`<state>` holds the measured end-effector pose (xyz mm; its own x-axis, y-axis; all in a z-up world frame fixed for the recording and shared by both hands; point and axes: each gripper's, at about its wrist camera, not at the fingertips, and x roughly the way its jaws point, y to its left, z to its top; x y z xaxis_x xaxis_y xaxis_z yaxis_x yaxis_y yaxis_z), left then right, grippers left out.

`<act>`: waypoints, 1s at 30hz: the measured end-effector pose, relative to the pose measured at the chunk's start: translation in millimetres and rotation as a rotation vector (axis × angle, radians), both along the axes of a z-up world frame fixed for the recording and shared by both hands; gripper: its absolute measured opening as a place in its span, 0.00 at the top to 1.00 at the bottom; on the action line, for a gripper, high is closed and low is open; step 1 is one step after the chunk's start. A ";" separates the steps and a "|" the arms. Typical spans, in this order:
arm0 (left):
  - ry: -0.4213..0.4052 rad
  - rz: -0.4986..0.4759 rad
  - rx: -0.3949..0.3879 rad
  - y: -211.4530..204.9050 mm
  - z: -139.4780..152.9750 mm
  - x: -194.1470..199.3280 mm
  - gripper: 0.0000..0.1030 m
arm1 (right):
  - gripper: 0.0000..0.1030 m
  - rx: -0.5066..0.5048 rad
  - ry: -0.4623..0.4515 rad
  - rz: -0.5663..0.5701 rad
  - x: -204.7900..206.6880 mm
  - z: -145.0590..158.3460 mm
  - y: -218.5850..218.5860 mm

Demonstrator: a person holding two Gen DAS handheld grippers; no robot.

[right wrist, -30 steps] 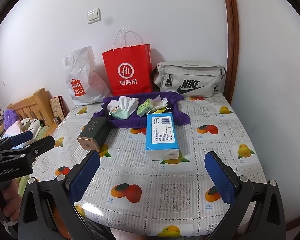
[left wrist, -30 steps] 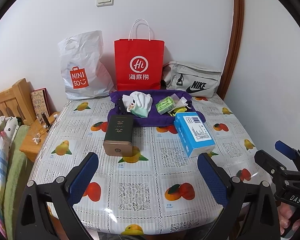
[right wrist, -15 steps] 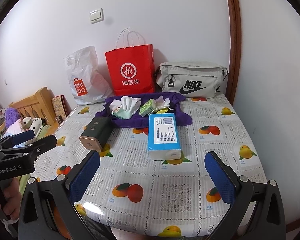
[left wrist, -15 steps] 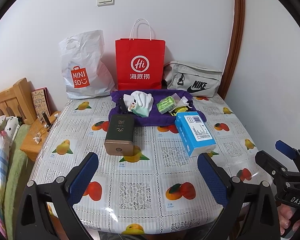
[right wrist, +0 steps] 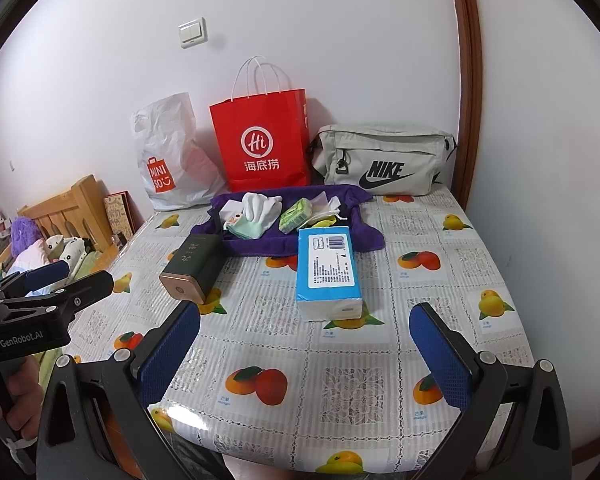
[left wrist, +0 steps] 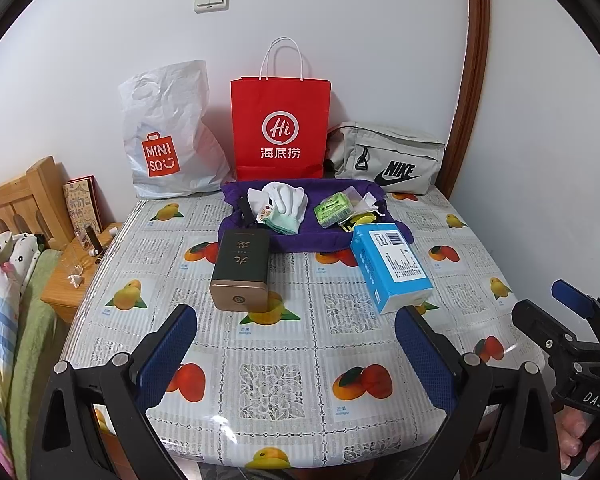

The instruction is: Organize soft objects

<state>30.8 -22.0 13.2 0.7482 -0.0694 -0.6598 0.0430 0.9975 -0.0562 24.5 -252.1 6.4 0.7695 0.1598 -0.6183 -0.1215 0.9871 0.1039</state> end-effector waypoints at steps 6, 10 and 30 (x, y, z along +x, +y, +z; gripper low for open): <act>0.002 0.001 0.000 1.0 0.0 0.2 0.03 | 0.00 0.000 0.003 0.000 0.1 -0.2 -0.3; 0.003 0.001 0.000 1.7 0.0 0.2 0.03 | 0.00 0.002 0.003 -0.001 0.3 0.0 -0.4; 0.005 0.000 -0.001 4.5 0.1 -0.4 0.03 | 0.00 0.003 0.007 0.004 -0.9 0.8 0.9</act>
